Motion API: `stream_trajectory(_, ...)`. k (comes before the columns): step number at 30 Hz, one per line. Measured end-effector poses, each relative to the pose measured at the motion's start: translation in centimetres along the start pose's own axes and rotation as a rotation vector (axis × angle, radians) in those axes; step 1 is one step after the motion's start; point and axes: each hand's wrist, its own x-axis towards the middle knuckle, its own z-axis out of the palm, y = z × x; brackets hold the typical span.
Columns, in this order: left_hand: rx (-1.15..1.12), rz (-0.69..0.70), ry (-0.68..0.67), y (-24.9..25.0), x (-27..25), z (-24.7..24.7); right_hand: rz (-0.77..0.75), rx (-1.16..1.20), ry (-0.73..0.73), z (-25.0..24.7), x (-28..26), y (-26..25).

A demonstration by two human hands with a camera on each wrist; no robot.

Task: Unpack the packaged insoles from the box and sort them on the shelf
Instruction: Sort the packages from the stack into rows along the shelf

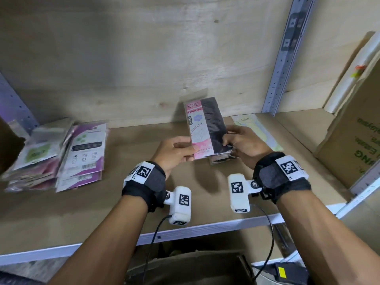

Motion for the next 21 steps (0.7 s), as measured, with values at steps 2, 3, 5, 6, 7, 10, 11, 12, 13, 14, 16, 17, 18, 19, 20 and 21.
stream_trajectory(2,0.031,-0.003,0.006,0.2,1.2,1.0,-0.019,-0.079,0.068,-1.3,1.0,0.0)
stream_trajectory(3,0.052,-0.010,0.008,0.1,1.7,1.5,-0.022,-0.152,0.101,-1.9,1.5,0.2)
stream_trajectory(5,0.088,-0.036,0.013,-0.2,2.6,2.4,-0.023,-0.312,0.143,-2.8,2.2,0.6)
stream_trajectory(6,0.107,-0.053,0.015,-0.4,3.0,2.8,-0.022,-0.373,0.156,-3.1,2.4,0.8)
stream_trajectory(7,0.127,-0.069,0.014,-0.7,3.4,3.2,-0.020,-0.421,0.166,-3.4,2.6,1.0)
stream_trajectory(10,0.161,-0.117,0.008,-1.4,4.2,4.3,-0.003,-0.559,0.188,-4.2,3.1,1.4)
stream_trajectory(11,0.163,-0.128,0.011,-1.6,4.4,4.6,0.011,-0.596,0.181,-4.3,3.2,1.6)
stream_trajectory(12,0.164,-0.135,0.013,-1.8,4.6,4.8,0.028,-0.623,0.161,-4.4,3.3,1.7)
stream_trajectory(13,0.163,-0.140,0.016,-1.9,4.7,4.9,0.044,-0.640,0.133,-4.4,3.3,1.8)
stream_trajectory(14,0.159,-0.146,0.020,-2.0,4.9,4.9,0.057,-0.657,0.104,-4.4,3.2,2.0)
stream_trajectory(16,0.152,-0.155,0.025,-2.0,5.1,4.9,0.066,-0.711,0.072,-4.4,3.1,2.2)
stream_trajectory(17,0.152,-0.156,0.023,-2.0,5.2,4.9,0.065,-0.734,0.066,-4.4,3.0,2.2)
stream_trajectory(18,0.151,-0.157,0.021,-2.0,5.2,4.9,0.066,-0.742,0.060,-4.5,2.9,2.3)
stream_trajectory(19,0.148,-0.157,0.019,-2.0,5.3,4.9,0.066,-0.742,0.051,-4.5,2.9,2.3)
stream_trajectory(20,0.141,-0.158,0.016,-2.0,5.2,4.9,0.067,-0.739,0.043,-4.6,2.9,2.3)
stream_trajectory(21,0.128,-0.160,0.014,-2.0,5.2,4.9,0.068,-0.738,0.037,-4.6,2.9,2.3)
